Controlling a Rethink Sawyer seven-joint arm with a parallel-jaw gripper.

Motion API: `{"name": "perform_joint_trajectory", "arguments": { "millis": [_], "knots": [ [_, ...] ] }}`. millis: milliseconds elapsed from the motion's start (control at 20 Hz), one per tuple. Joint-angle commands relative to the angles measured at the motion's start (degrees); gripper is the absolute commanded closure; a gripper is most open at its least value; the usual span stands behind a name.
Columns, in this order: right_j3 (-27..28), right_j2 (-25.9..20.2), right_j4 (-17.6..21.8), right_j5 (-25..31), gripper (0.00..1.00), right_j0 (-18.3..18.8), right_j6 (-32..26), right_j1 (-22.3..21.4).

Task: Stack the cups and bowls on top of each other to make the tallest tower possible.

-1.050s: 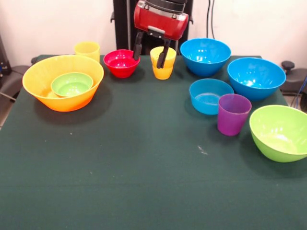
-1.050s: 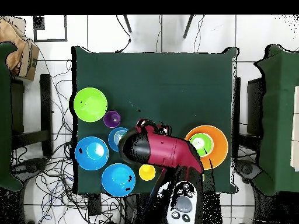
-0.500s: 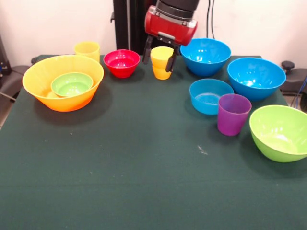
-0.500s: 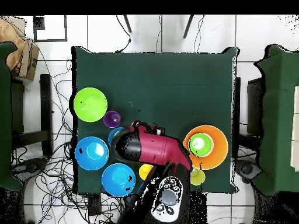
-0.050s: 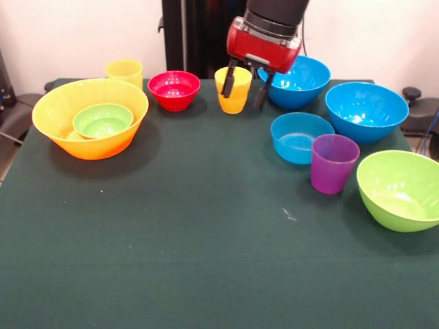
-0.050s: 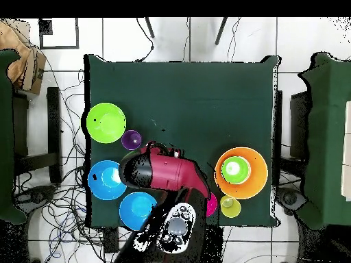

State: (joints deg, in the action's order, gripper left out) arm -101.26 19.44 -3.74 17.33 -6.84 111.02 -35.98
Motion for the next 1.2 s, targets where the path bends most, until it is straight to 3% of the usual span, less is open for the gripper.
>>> {"name": "perform_joint_trajectory", "arguments": {
  "millis": [50,850,1200],
  "knots": [
    [4.0,-1.2,-3.1,6.4,0.00,-2.5,11.9,3.5],
    [5.2,-0.3,-3.0,8.7,0.00,-3.4,10.9,3.9],
    [2.7,-0.1,-3.9,11.1,0.00,-5.1,12.1,-0.6]
  ]
}}
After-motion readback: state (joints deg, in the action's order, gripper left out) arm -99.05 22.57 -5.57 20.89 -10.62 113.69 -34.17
